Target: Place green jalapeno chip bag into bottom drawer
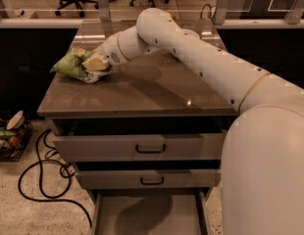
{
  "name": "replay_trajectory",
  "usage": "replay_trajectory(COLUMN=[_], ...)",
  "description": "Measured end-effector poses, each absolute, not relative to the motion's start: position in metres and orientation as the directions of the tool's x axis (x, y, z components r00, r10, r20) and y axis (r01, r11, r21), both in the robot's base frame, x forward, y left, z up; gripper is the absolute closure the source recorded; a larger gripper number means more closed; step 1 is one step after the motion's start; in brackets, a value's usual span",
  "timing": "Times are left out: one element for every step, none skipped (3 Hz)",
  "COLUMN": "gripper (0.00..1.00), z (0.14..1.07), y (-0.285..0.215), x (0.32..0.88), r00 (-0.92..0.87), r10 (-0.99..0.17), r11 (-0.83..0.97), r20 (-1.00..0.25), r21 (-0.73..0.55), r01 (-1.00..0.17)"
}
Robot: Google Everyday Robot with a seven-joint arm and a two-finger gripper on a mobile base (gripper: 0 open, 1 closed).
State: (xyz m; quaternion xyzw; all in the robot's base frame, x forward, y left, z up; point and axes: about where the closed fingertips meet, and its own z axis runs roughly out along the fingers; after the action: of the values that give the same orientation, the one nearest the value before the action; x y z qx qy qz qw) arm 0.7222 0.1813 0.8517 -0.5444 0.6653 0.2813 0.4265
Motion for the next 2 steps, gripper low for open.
replay_trajectory(gripper=[1.00,1.00], z=[0.852,0.869], y=[0.181,0.176], x=[0.722,0.708], r00=[-0.043,-0.027], r10=[-0.484,-0.503], r11=[0.249,0.244], r20=[-0.874,-0.864], r21=[-0.090,-0.112], r01=[-0.964,-0.963])
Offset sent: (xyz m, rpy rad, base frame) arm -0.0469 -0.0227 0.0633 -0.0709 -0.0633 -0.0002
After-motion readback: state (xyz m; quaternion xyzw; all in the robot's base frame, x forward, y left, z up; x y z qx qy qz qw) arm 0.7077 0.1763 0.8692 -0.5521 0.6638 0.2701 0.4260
